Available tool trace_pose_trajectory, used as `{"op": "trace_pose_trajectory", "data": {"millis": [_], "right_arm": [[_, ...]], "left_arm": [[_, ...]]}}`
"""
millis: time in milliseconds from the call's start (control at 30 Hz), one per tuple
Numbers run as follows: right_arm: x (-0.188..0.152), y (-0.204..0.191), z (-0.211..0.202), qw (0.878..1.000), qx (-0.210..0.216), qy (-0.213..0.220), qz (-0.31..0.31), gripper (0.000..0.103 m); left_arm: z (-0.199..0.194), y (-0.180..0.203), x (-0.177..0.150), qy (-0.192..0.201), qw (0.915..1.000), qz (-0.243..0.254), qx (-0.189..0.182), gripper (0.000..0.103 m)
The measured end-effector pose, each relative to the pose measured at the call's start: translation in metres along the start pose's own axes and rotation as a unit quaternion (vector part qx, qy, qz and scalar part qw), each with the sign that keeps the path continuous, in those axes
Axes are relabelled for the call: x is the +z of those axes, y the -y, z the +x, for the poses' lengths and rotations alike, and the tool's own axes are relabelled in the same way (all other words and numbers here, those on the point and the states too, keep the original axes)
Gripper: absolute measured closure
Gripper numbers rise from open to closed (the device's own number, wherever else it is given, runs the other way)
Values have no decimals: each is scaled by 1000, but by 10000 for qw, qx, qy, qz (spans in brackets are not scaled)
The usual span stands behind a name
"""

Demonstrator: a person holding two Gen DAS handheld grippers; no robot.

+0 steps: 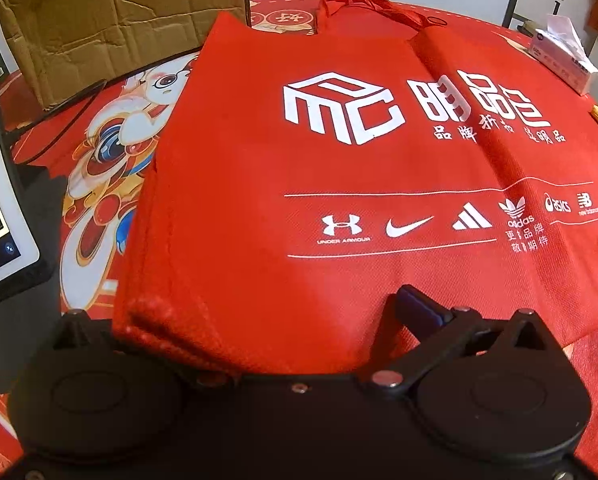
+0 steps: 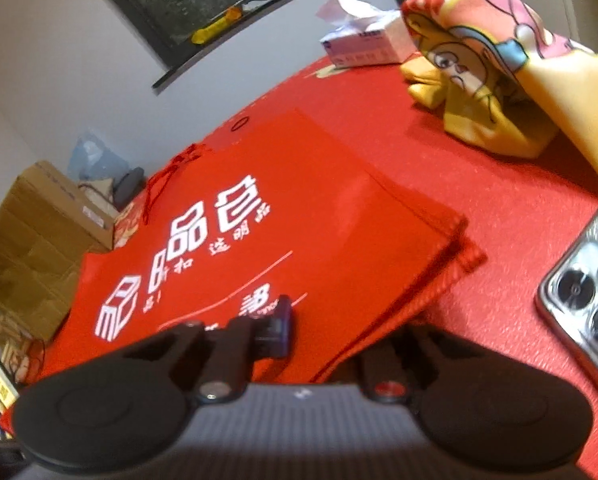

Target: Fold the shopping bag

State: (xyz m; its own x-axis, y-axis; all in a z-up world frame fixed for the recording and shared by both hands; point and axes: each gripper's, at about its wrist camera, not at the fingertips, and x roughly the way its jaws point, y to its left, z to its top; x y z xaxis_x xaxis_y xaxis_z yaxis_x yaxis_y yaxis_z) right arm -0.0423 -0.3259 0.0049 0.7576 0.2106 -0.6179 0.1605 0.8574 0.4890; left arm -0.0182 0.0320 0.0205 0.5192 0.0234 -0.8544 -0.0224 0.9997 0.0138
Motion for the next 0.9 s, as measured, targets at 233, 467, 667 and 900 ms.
{"op": "trace_pose_trajectory", "data": {"millis": [233, 467, 667, 900], "right_arm": [[6, -27, -24, 9897, -153, 226, -1406, 91], [10, -13, -41, 9817, -560, 154, -1816, 91], [14, 7, -54, 9762, -1040, 253, -1885, 91], [18, -3, -56, 9635, -1143, 296, -2402, 91]], "left_arm": [[1, 9, 3, -77, 9999, 97, -34, 0], [-4, 38, -2, -120, 9990, 348, -252, 0], [-9, 50, -11, -158, 9976, 549, -400, 0], [-24, 34, 0, 54, 9985, 543, -101, 2]]}}
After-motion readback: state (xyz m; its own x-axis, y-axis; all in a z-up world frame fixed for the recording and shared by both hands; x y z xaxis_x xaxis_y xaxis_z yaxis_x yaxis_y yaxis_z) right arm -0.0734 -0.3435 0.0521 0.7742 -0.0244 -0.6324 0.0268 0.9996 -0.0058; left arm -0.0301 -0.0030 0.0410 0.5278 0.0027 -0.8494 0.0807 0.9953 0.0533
